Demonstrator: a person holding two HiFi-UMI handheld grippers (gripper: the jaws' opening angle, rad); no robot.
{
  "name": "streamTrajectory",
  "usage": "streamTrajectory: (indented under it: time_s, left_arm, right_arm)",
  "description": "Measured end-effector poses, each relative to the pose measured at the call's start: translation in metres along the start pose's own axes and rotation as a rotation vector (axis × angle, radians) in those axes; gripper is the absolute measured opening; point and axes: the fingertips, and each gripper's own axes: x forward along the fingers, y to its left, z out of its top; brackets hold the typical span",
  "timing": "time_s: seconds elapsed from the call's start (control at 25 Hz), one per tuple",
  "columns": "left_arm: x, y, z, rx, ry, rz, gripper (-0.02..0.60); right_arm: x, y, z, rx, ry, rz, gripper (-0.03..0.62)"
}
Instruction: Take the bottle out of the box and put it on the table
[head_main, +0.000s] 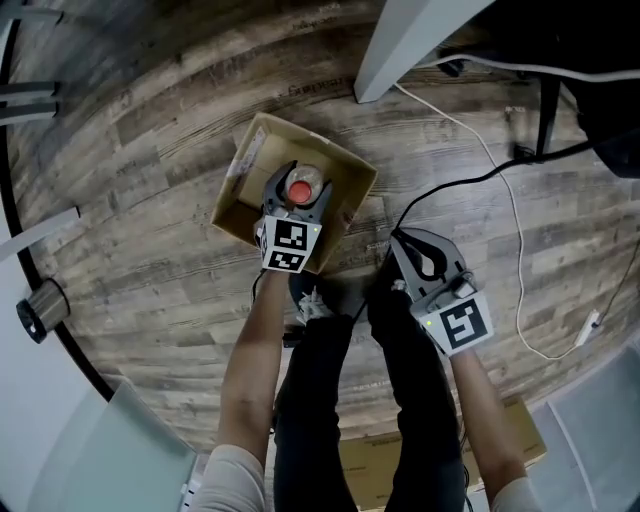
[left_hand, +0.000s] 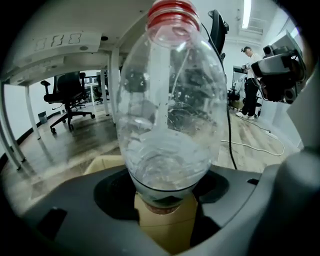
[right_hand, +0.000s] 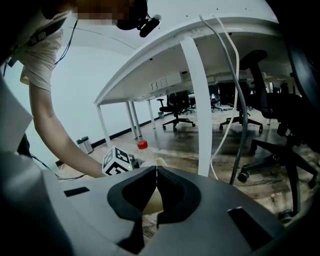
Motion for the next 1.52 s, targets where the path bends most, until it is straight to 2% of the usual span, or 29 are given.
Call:
streamTrajectory:
  time_s: [0.12,0.28,0.48,0.76,0.92,1.12,1.36,1.52]
  left_arm:
    - [-0.027,0.001,0.042,0.031,-0.01,-0.015,0.311]
    - [-0.069,0.001,0.098,0.071,-0.02,-0.036,0.311]
    - [-0.132,-0.008,0.162,0.064,-0.005,-0.064,0.311]
    - [-0.201,0.008,0.262,0.033,-0.029,-0.065,0.31]
    - [-0.264,0.009,0.312,0.03,0.017,-0.051,0.311]
    - [-0.317,0.022,0.409,0.052,-0.057,-0.042,0.311]
    - [-0.362,0.032,0.487,0.074,-0.092,-0.035,0.311]
    - [-0.392,0.046,0.539,0.118,-0.112,-0.031,0.311]
  right_arm:
    - [-0.012,0.01,0.031,0.019,0.0,-0.011,0.04]
    - [-0.033,0.026,0.088,0.034,-0.052,-0.03,0.04]
    - [-0.066,0.038,0.151,0.083,-0.066,-0.072,0.04]
    - [-0.101,0.035,0.249,0.095,-0.142,-0.15,0.04]
    - [-0.134,0.06,0.297,0.159,-0.152,-0.17,0.04]
    - [-0.168,0.074,0.362,0.155,-0.174,-0.184,0.04]
    - [-0.202,0.083,0.427,0.145,-0.239,-0.215,0.04]
    - [-0.215,0.096,0.46,0.152,-0.294,-0.214,0.04]
